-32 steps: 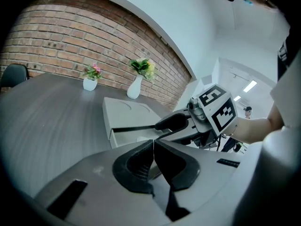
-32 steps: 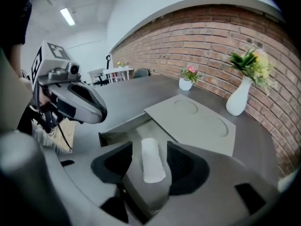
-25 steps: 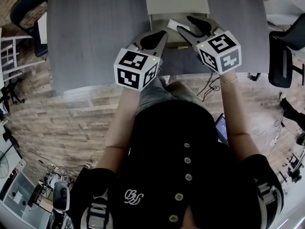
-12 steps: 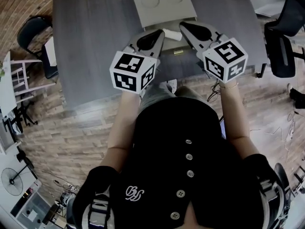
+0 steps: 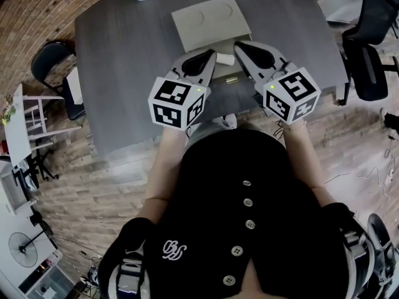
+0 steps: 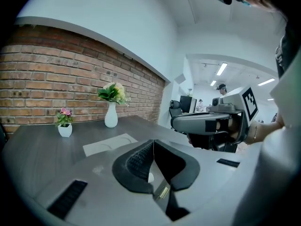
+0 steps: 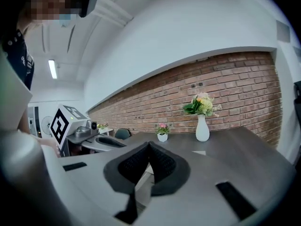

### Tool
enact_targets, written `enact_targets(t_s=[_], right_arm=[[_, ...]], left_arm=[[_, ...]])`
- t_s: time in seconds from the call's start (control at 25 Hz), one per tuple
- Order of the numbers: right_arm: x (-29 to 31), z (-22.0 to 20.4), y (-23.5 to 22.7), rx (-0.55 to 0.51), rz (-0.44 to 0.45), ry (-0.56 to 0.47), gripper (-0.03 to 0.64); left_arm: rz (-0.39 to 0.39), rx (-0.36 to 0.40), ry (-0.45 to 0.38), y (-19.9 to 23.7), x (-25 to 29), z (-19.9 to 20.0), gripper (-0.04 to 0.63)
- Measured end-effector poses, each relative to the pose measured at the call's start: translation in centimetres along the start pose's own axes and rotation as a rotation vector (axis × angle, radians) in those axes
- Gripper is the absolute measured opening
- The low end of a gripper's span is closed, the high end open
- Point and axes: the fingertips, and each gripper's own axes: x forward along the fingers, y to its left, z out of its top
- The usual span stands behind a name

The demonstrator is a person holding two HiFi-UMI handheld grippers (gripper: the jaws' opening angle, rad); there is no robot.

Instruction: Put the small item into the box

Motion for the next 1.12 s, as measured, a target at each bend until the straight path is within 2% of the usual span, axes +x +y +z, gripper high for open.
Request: enact_targets(t_s=[0.44,1.12], right_arm=[[-0.8,-2.0,1.4,0.038,0.055,-0.004,0.002],[-0.7,-2.8,1.9,0.064,0.055,0.013,0.000]], left_arm=[[-0.078,0.022,0.056,-2.9,0.9,-1.5,0.015],[-0.050,-0.007,0.082,-1.7,0.5,-2.3,0.015]])
